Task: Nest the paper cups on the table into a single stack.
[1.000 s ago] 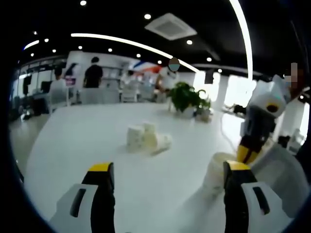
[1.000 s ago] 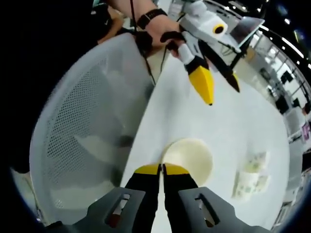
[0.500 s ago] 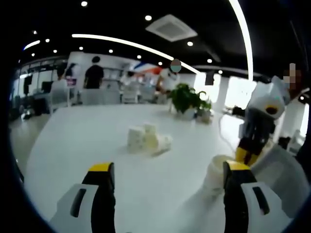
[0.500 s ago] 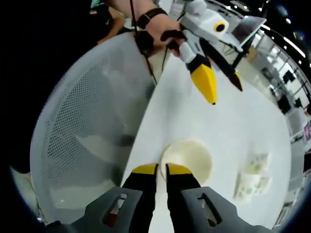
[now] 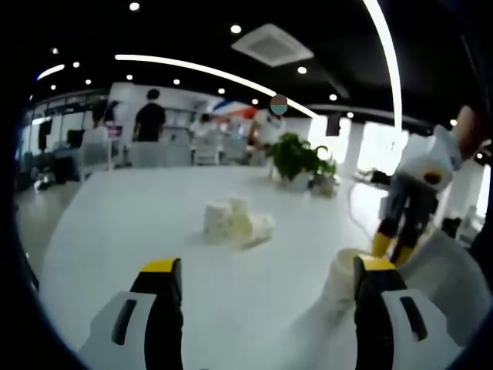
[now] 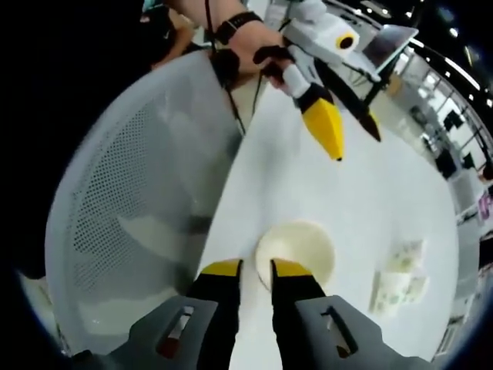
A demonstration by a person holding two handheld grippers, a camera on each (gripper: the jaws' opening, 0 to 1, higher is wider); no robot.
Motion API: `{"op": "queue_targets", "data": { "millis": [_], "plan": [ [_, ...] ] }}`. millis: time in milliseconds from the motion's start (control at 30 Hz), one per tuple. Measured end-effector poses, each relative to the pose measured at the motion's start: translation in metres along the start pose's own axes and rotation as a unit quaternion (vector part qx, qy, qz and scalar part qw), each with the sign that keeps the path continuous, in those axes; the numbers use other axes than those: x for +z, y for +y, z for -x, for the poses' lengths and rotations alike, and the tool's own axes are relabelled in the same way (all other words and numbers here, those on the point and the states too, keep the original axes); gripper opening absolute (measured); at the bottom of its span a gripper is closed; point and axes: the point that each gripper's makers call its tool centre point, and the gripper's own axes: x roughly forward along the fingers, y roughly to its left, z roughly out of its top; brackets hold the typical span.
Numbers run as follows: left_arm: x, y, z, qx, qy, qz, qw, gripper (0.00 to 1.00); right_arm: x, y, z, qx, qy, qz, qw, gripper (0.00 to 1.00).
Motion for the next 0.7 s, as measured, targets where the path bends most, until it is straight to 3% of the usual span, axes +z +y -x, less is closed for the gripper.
{"op": "queue_targets", "data": {
  "millis": [567,700],
  "plan": [
    [0.006,0.001,-0.002,0.002,-0.004,-0.001,1.0000,0.90,0.011,-0.025,0.028,-0.065,-0.053,-0.064,0.9944,0.28],
    [0.006,0.001,-0.002,0.002,-0.004,0.001,1.0000,0.91,0.012,-0.033,0.032,-0.087,-0.071,-0.090,0.9896,0.39]
  ]
}}
